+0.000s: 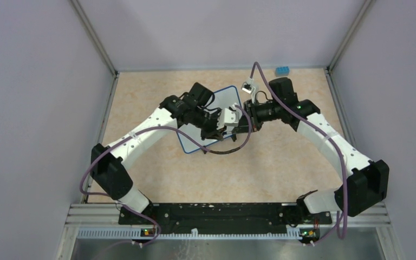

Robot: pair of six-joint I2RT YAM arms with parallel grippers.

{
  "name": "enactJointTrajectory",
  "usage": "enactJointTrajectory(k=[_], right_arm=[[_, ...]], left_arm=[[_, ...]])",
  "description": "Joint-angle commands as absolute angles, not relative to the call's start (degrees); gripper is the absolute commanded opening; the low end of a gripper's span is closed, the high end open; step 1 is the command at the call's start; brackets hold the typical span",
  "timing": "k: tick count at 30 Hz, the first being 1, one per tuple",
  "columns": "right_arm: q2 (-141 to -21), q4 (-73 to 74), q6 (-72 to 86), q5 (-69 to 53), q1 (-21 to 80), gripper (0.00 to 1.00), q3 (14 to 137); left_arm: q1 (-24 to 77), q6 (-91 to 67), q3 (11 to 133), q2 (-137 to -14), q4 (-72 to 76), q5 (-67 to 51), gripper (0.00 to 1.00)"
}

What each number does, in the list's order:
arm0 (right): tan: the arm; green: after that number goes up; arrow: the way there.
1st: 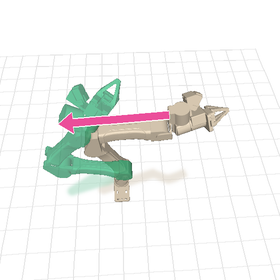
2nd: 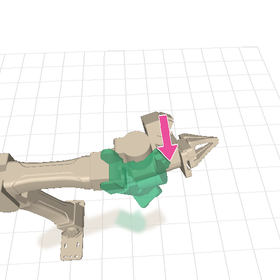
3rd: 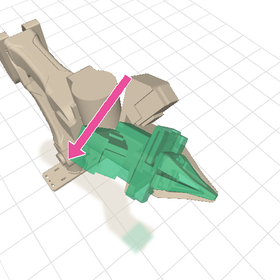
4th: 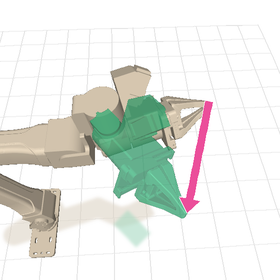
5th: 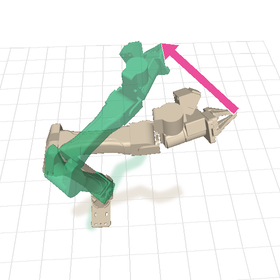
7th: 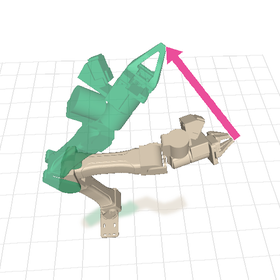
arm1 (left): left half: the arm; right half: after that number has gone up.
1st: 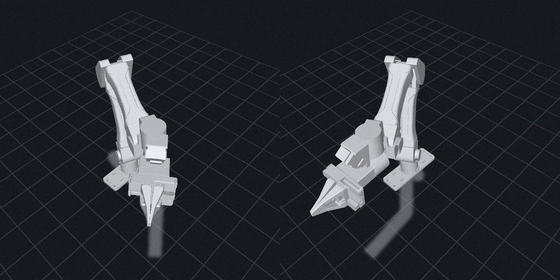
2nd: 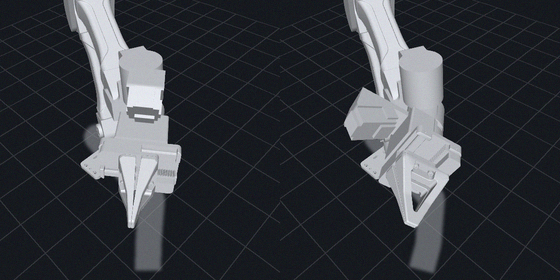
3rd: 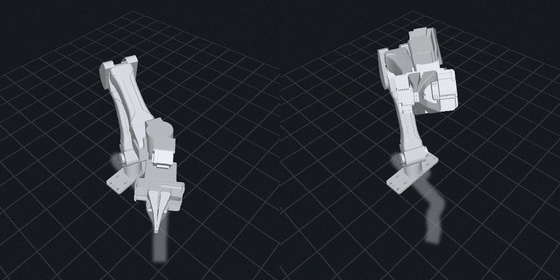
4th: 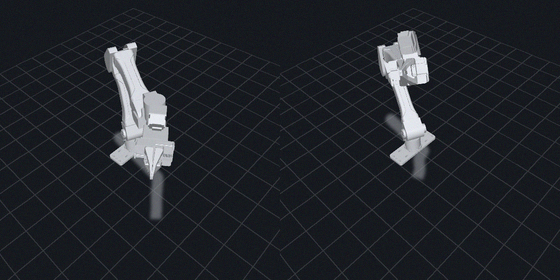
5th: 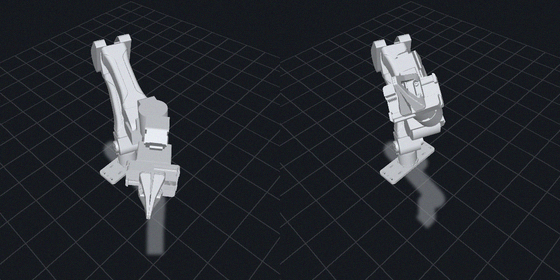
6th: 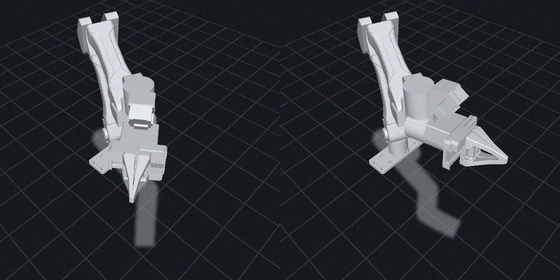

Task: Write a sentence on the whiteboard
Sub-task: Open the pen cap from the whiteboard marker.

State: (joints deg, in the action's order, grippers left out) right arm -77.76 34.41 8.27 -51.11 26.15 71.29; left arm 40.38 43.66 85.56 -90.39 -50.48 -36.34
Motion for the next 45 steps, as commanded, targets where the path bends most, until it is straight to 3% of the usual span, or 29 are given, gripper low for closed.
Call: enactJointTrajectory(k=[1,5,11,15,18,26,45], right_arm=[[-77.6,34.5,7.3,-50.6,27.3,0.03,71.7],[-77.2,34.7,7.2,-50.3,27.3,0.0,71.9],[-76.5,35.1,6.4,-50.9,27.3,0.0,72.5],[-76.5,34.5,6.8,-51.0,27.2,0.0,72.2],[-76.6,34.5,7.2,-51.7,27.2,0.0,72.4],[-76.7,37.0,5.8,-52.0,25.7,0.0,73.6],[-75.4,50.7,-4.3,-49.8,16.0,0.0,78.2]], left_arm=[[40.7,44.2,88.0,-90.9,-49.8,-37.4,0.0],[40.7,43.9,87.8,-90.6,-49.6,-37.0,0.0],[40.4,40.3,86.1,-88.0,-47.2,-35.5,0.39],[40.5,38.9,83.5,-85.0,-44.0,-37.9,0.51],[40.4,38.8,83.8,-85.2,-43.8,-38.1,0.46],[40.1,40.1,82.1,-84.6,-44.7,-37.3,0.0],[38.9,43.9,72.0,-84.3,-51.4,-29.6,0.0]])
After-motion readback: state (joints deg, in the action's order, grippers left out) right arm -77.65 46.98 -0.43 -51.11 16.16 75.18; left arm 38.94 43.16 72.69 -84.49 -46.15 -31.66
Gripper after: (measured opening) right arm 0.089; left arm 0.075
